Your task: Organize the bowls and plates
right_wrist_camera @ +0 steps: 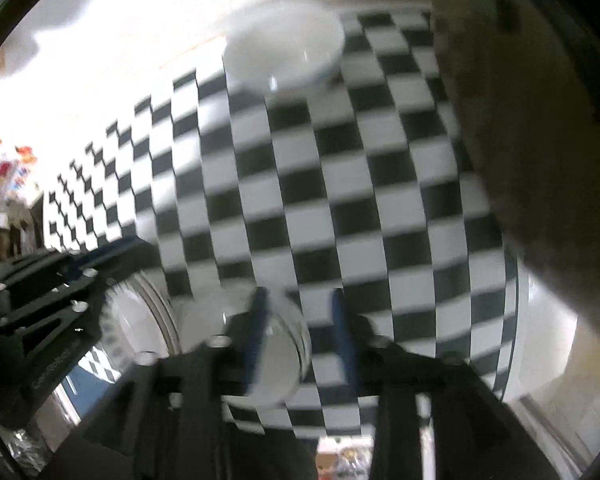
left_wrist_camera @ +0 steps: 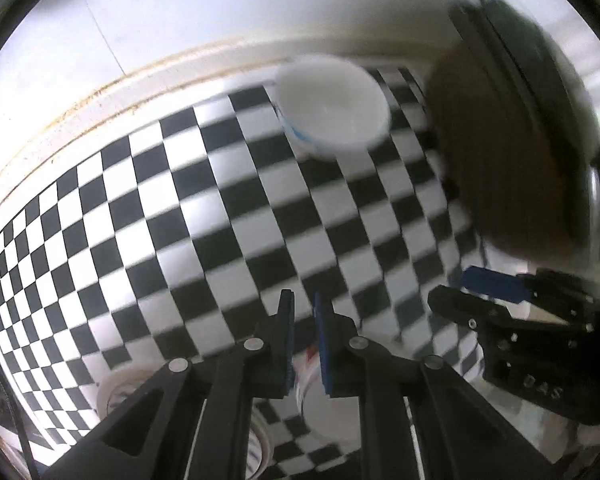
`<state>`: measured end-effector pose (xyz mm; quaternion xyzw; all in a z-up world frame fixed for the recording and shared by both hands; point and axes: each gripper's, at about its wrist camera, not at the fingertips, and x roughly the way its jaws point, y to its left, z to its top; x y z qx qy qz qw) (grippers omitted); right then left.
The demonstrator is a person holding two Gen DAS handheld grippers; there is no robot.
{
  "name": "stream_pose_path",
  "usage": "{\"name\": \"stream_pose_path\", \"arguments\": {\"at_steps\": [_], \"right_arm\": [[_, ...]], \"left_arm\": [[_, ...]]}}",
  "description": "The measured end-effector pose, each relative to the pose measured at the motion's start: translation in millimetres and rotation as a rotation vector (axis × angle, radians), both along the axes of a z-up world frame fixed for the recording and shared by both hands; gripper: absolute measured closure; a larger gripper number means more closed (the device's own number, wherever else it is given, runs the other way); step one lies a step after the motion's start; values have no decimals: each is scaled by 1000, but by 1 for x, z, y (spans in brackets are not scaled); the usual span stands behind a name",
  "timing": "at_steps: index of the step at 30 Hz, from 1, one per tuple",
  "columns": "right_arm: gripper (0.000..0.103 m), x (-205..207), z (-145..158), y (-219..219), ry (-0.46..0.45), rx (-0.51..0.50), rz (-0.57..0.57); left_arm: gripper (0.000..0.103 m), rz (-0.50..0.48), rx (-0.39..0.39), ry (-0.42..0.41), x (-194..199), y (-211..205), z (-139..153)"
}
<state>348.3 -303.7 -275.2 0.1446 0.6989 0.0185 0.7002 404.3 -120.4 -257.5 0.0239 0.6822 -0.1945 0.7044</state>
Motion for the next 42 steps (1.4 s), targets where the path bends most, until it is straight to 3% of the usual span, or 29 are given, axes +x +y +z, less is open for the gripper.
{"name": "stream_pose_path", "arguments": {"at_steps": [2, 6, 11, 16, 21, 26, 29, 42], "right_arm": [[52, 20, 6, -4, -27, -6, -12], [50, 72, 5, -9, -45, -44, -27], [50, 128, -18, -17, -9, -88, -50], [50, 159, -49, -21, 37, -125, -60], [51, 175, -75, -25, 67, -145, -67], [82, 182, -90, -27, 99, -127, -79], [93, 186, -99, -29, 126, -133, -81], [94, 184, -93, -24, 114, -83, -70]], "left_arm": [[92, 33, -6, -5, 24, -1, -2], [90, 85, -28, 33, 72, -10, -16], [90, 114, -45, 95, 118, -24, -40], [90, 126, -30, 146, 151, -34, -68], [90, 99, -12, 188, 161, -43, -88], [91, 76, -2, 194, 168, -51, -101], [93, 72, -4, 180, 169, -53, -104], [93, 21, 38, 133, 151, -57, -87]]}}
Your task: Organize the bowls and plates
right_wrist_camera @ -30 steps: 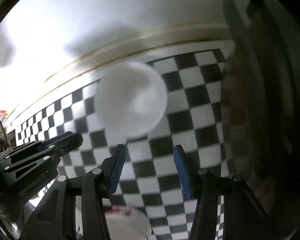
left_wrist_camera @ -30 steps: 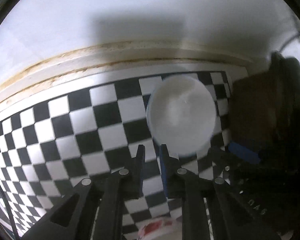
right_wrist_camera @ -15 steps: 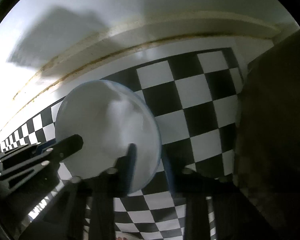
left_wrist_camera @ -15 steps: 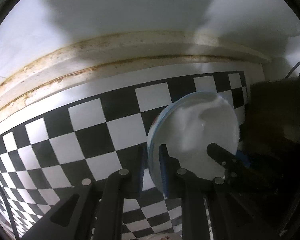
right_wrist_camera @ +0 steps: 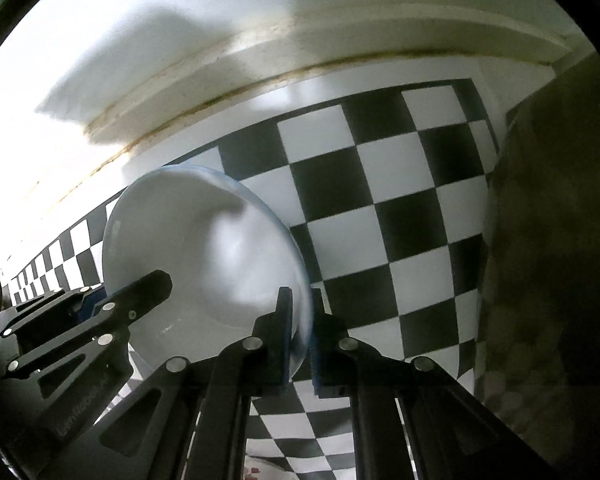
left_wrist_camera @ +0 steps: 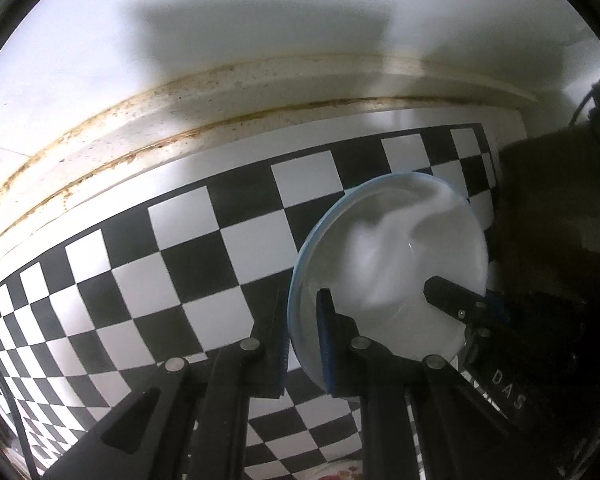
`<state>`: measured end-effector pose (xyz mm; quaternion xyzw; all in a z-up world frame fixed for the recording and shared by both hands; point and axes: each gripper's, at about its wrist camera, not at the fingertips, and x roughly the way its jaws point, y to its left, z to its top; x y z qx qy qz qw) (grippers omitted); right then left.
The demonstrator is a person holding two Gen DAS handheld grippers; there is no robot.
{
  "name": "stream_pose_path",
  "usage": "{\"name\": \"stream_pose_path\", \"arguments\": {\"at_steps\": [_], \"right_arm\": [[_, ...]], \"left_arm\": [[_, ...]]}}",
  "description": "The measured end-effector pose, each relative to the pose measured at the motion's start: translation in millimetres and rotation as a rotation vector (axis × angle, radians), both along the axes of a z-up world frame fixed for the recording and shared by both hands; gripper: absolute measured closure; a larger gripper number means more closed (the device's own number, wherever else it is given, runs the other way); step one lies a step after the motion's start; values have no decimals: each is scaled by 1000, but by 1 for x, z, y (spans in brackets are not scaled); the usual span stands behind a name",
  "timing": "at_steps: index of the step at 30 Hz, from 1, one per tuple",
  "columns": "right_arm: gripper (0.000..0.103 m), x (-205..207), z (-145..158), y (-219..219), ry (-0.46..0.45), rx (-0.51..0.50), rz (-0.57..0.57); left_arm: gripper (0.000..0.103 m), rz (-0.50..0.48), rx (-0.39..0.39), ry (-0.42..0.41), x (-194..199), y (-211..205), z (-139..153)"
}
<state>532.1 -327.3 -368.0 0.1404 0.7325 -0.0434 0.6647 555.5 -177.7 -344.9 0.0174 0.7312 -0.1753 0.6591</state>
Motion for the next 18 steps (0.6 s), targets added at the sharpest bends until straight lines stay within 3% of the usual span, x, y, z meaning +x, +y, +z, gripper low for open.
{"name": "stream_pose_path", "arguments": {"at_steps": [12, 18], "right_arm": [[95, -32, 45, 25, -55, 8, 39], [95, -64, 73, 36, -80, 2, 49]], "left_arm": [[93, -31, -8, -61, -38, 11, 48], [93, -56, -22, -77, -88, 35, 77]]}}
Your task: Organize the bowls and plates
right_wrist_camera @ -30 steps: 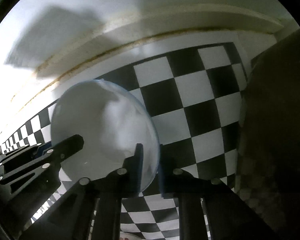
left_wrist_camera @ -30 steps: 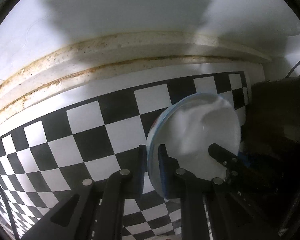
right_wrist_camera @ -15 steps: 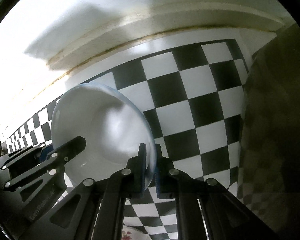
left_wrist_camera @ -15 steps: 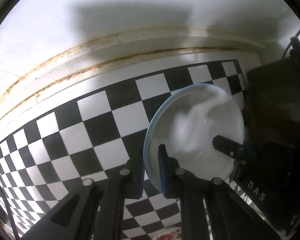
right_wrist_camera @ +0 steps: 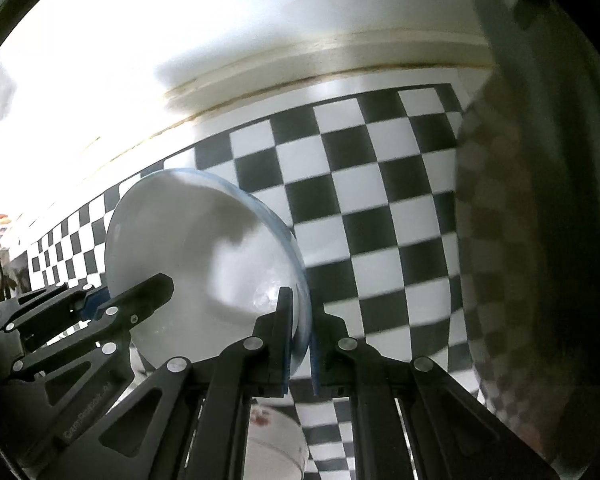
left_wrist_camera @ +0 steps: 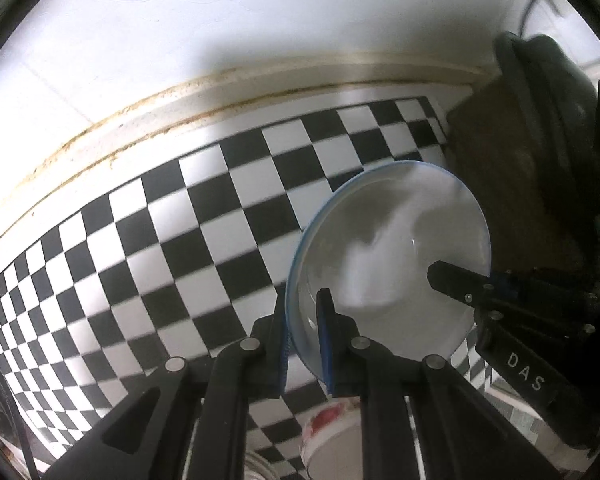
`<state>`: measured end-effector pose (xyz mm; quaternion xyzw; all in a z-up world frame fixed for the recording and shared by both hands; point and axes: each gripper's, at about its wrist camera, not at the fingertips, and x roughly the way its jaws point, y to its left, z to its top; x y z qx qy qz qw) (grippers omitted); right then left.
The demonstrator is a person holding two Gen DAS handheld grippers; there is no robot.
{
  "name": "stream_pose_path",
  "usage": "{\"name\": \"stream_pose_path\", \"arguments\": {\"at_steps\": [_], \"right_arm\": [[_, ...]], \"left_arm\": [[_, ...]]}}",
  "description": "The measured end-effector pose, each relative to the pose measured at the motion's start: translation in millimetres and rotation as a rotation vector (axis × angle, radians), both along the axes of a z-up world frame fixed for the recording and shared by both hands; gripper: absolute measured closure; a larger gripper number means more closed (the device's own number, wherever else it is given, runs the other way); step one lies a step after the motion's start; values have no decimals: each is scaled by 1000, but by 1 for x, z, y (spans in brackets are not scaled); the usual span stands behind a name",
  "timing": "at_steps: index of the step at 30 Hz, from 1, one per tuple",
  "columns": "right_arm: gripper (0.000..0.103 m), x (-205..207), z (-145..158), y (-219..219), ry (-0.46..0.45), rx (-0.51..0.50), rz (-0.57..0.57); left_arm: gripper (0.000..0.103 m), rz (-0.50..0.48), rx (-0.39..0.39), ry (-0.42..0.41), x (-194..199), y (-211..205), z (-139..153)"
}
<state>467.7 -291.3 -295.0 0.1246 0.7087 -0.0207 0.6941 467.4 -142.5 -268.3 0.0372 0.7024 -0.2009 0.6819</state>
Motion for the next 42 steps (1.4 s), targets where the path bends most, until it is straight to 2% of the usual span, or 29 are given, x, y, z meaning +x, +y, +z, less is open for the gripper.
{"name": "stream_pose_path", "arguments": {"at_steps": [9, 13, 16, 25, 31, 42], "right_arm": [[95, -75, 44, 4, -39, 6, -6], [95, -111, 47, 11, -35, 24, -7], [95, -137, 43, 18, -22, 33, -3], [94, -186, 12, 26, 34, 80, -13], [94, -199, -10, 29, 74, 111, -14], [93, -200, -31, 30, 118, 127, -8]], "left_arm": [[92, -49, -31, -4, -74, 17, 36], [92, -71, -37, 18, -108, 27, 40], [92, -83, -33, 39, -129, 30, 38], [92, -121, 13, 88, -161, 25, 9], [92, -121, 42, 101, -166, 25, -8], [92, -112, 73, 115, -166, 23, -27]]}}
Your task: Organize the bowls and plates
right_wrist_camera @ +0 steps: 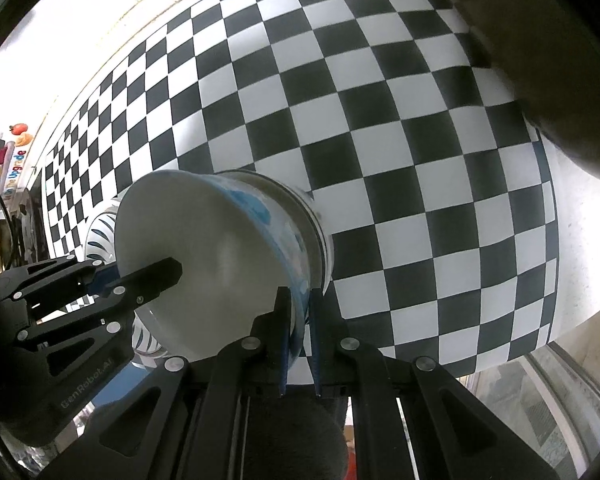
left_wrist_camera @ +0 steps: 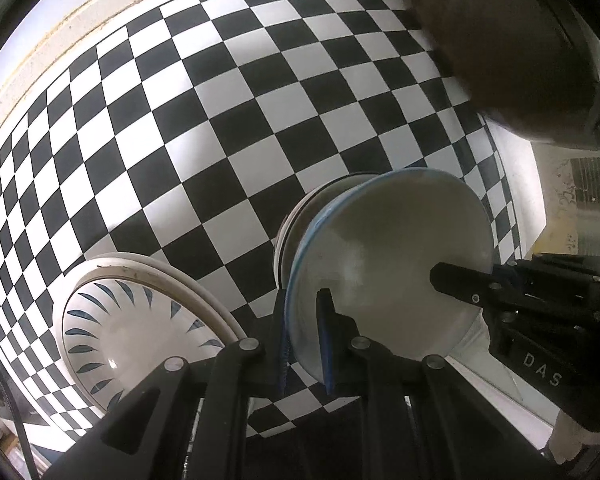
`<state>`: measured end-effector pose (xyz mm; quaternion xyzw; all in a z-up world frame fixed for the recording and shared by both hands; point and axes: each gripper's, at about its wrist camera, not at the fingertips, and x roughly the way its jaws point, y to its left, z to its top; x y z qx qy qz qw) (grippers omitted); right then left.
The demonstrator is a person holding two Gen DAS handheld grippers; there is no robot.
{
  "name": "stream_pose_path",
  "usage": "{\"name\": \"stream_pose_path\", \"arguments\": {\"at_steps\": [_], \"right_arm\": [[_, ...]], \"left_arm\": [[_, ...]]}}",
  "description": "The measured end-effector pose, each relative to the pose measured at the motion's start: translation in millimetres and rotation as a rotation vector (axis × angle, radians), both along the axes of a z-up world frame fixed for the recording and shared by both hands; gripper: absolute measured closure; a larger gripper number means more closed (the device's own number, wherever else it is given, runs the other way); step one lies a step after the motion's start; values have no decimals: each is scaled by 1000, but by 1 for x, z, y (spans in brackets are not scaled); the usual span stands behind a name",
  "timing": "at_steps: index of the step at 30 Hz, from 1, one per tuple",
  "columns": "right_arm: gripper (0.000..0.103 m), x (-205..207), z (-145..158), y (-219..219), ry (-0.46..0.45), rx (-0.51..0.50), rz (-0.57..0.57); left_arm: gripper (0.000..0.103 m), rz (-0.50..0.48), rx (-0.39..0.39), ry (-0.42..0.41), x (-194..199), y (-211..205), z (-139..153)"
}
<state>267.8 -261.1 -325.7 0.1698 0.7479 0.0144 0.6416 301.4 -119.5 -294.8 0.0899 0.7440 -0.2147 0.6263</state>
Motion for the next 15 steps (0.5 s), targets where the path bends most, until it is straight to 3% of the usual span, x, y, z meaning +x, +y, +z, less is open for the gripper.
{"name": "stream_pose_path", "arguments": {"at_steps": [15], "right_arm": [[89, 8, -4, 2, 13, -4, 14]], "left_arm": [[91, 8, 17, -20, -2, 3, -3]]}}
